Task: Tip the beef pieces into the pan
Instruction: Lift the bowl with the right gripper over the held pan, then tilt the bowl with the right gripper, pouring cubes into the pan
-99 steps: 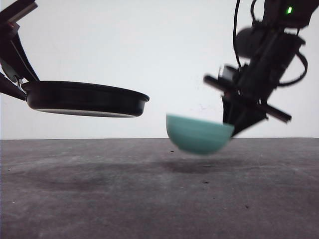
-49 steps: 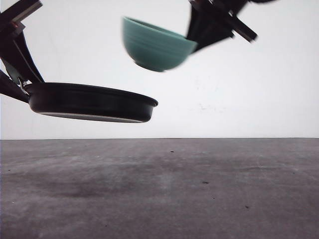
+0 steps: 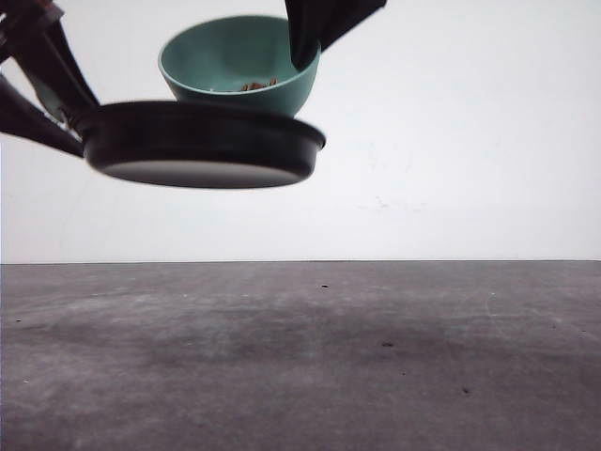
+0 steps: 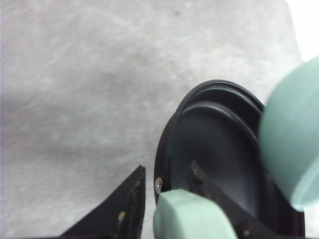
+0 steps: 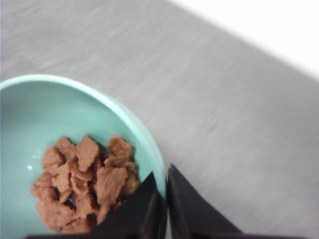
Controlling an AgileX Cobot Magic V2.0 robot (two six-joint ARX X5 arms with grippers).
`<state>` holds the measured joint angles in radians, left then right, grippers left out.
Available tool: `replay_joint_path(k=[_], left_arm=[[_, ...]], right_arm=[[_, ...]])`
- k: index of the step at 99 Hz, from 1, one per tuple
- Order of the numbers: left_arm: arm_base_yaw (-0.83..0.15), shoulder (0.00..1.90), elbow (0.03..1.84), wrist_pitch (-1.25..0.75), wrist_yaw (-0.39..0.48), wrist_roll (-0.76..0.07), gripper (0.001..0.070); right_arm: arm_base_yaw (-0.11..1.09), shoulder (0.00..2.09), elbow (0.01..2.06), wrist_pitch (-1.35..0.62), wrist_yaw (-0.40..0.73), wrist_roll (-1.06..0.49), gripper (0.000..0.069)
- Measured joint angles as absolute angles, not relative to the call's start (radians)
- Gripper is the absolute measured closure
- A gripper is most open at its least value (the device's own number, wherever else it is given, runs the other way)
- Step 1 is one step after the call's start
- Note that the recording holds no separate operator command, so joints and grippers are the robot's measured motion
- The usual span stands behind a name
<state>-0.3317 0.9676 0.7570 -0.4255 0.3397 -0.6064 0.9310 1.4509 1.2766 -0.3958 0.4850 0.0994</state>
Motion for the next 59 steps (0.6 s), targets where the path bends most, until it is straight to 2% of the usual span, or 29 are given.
replay_joint_path(k=[23, 59], left_arm=[[-0.345, 0.968, 0.797, -0.429, 0.344, -0.614, 0.0582], [-0.345, 0.968, 0.844, -0.422, 0.343, -0.622, 0.0583]], right_arm=[[0.970, 1.457, 1.277, -0.272, 0.711, -0.069, 0.0680], [1.006, 1.466, 1.276, -0.002, 0.735, -0.411, 0.0680]])
